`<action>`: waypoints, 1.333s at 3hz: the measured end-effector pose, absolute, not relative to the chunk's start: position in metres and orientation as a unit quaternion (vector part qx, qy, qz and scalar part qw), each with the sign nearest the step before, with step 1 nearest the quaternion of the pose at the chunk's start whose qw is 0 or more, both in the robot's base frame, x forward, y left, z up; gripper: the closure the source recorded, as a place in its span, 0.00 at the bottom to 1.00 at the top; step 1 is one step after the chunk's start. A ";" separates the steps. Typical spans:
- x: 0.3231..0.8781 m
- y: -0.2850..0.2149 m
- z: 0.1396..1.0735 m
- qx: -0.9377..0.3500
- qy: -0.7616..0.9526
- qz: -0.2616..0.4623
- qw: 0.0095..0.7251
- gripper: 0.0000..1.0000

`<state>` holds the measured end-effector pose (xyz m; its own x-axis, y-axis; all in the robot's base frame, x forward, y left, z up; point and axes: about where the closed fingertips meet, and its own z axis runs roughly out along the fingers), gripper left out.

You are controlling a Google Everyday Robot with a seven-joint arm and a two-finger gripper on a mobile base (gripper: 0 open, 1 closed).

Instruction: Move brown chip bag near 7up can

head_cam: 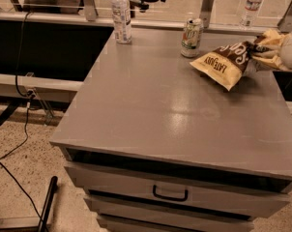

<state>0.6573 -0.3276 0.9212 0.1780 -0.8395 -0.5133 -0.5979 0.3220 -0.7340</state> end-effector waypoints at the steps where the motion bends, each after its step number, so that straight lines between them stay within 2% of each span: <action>1: 0.667 -0.320 0.918 -0.573 0.627 -0.094 0.520 1.00; 4: 0.675 -0.300 0.920 -0.583 0.618 -0.057 0.525 1.00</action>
Offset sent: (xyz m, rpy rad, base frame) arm 0.0170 0.0181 0.0014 0.0661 0.0540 0.0850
